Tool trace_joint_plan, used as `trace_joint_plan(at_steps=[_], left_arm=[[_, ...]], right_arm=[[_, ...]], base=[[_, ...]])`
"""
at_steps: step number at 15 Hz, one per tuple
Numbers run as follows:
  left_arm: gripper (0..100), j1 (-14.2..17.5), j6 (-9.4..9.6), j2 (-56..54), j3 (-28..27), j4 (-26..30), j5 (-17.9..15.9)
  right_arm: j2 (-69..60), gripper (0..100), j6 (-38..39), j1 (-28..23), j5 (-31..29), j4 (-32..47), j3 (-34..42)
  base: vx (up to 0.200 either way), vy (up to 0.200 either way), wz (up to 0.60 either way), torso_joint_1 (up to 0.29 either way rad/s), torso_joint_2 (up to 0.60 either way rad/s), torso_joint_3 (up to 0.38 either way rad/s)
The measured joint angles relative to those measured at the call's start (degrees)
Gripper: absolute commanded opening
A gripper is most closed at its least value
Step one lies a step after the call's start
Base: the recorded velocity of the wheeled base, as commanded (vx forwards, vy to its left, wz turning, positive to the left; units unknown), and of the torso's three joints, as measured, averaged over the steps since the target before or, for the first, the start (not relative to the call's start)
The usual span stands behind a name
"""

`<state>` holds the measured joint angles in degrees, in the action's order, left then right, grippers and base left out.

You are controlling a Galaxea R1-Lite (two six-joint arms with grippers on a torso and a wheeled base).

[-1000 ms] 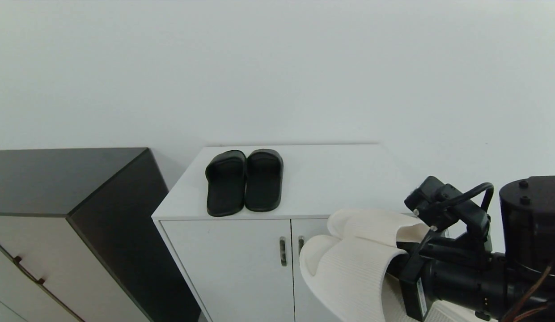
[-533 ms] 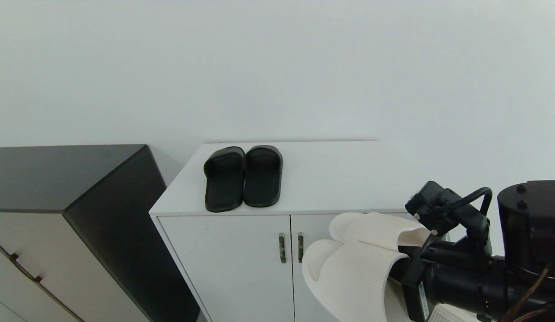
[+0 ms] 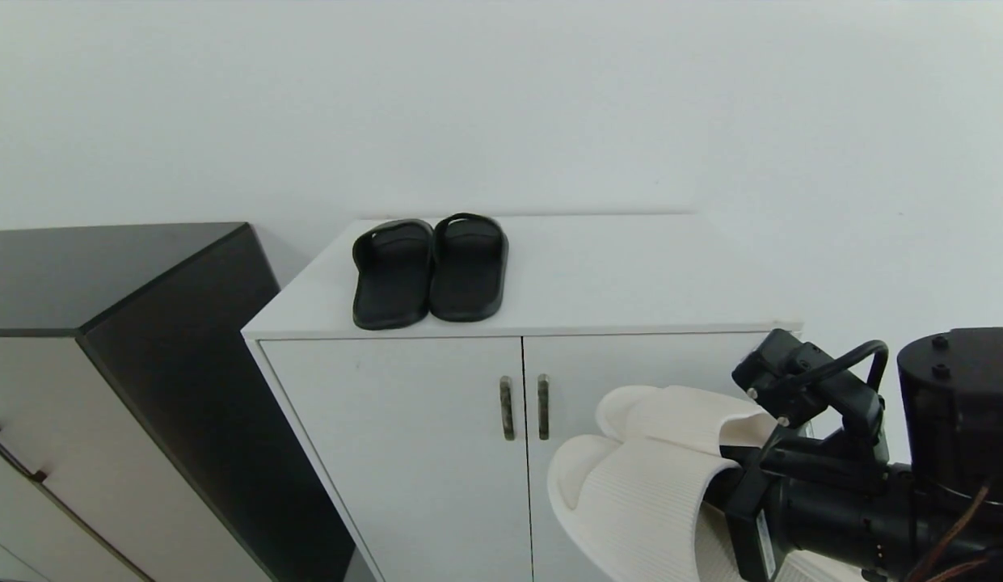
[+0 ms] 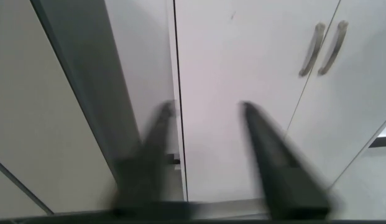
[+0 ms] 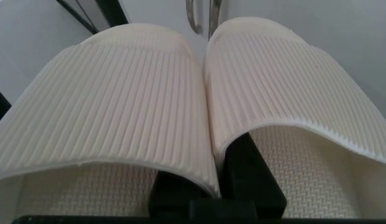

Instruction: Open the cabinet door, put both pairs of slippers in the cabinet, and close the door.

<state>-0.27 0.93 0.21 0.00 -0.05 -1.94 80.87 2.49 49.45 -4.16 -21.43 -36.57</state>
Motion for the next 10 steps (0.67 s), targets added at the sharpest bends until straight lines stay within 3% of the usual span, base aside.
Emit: trace_joint_plan(at_steps=[10], left_arm=[[100, -0.1, -1.13, 0.6, -0.6, -0.2, 0.3]], right_arm=[[-0.1, 0, 0.0, 1.8, 0.0, 0.0, 0.8]], base=[[0.0, 0.0, 0.0, -0.154, 0.48, 0.326]])
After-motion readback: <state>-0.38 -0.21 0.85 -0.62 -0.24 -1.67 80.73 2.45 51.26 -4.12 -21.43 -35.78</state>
